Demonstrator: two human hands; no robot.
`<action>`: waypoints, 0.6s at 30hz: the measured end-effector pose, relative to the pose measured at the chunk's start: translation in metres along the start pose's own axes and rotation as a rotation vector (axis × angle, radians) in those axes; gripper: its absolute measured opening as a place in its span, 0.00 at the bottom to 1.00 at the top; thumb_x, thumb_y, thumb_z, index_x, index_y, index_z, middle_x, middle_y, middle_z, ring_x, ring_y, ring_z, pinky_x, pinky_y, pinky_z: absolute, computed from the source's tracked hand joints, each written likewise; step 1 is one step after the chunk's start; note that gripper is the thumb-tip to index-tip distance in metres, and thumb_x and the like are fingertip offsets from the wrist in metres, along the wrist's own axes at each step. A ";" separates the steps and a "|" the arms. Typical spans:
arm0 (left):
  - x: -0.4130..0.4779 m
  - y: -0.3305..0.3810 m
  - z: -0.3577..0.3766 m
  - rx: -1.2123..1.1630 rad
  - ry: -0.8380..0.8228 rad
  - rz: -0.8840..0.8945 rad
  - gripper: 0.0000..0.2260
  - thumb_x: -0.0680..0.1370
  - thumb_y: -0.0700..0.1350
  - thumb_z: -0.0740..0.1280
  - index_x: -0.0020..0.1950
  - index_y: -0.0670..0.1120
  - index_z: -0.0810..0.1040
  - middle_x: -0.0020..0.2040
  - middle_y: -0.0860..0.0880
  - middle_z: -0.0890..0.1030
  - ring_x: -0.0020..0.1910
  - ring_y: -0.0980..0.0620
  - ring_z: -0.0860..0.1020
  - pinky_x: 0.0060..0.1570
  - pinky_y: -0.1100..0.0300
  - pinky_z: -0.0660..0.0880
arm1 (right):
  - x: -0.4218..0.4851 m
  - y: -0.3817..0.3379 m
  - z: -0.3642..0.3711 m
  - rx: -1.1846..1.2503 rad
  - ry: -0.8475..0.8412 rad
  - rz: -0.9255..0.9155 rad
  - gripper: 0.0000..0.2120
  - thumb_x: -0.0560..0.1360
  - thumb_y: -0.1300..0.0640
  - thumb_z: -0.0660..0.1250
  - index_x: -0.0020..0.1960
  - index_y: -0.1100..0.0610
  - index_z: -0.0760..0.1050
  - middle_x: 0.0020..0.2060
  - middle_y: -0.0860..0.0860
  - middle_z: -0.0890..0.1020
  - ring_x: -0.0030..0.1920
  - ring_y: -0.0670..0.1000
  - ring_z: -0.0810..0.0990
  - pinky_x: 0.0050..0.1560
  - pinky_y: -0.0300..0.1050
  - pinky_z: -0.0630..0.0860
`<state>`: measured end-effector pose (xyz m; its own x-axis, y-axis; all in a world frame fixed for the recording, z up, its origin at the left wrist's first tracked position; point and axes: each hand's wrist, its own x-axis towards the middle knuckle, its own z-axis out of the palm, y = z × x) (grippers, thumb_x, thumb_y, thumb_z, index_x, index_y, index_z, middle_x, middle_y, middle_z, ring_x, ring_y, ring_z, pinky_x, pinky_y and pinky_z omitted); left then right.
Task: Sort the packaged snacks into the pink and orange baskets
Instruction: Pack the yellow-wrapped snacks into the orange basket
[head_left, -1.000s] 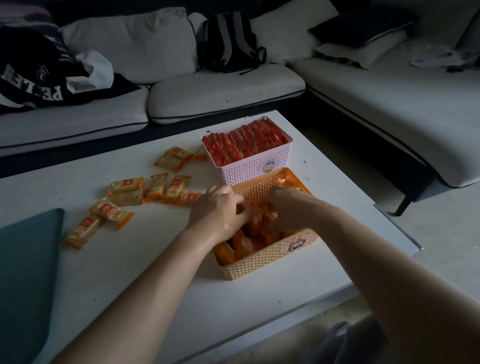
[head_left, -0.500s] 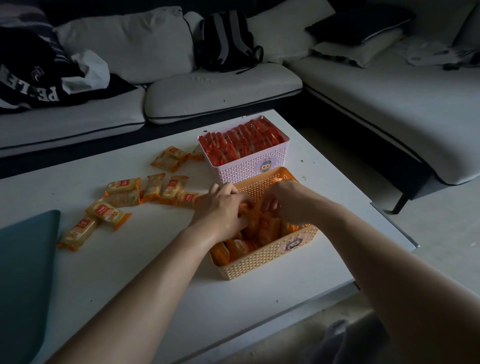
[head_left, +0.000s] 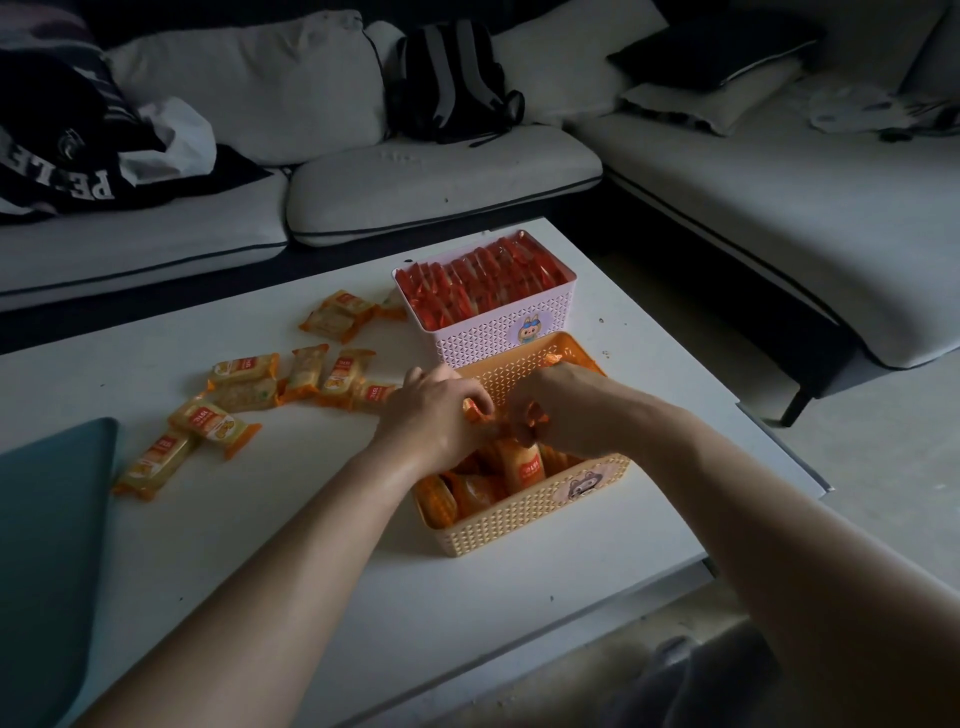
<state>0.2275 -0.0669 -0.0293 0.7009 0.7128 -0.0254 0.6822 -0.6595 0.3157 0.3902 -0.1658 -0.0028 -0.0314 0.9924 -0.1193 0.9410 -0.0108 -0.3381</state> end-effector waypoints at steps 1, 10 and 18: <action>-0.001 0.001 -0.001 -0.053 0.024 0.016 0.08 0.78 0.58 0.70 0.55 0.58 0.81 0.60 0.52 0.77 0.61 0.46 0.70 0.55 0.50 0.73 | 0.000 0.000 0.002 0.022 -0.005 -0.003 0.14 0.77 0.64 0.70 0.59 0.50 0.81 0.54 0.47 0.82 0.51 0.48 0.81 0.44 0.37 0.80; -0.017 0.009 0.010 -0.301 -0.111 -0.005 0.22 0.74 0.59 0.71 0.64 0.58 0.69 0.58 0.52 0.78 0.57 0.49 0.78 0.55 0.46 0.80 | 0.004 0.000 0.014 0.142 0.054 0.021 0.15 0.77 0.62 0.71 0.62 0.53 0.78 0.46 0.43 0.79 0.46 0.47 0.81 0.35 0.32 0.74; -0.018 0.009 0.012 -0.045 -0.094 0.103 0.12 0.73 0.59 0.75 0.53 0.58 0.78 0.55 0.59 0.79 0.61 0.52 0.72 0.52 0.54 0.73 | -0.001 0.028 -0.008 0.264 0.245 0.147 0.11 0.76 0.66 0.68 0.51 0.51 0.79 0.53 0.48 0.81 0.52 0.48 0.80 0.38 0.31 0.74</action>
<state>0.2238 -0.0883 -0.0379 0.7848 0.6147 -0.0786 0.5967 -0.7153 0.3638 0.4190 -0.1661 -0.0046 0.2086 0.9775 0.0316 0.8094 -0.1544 -0.5666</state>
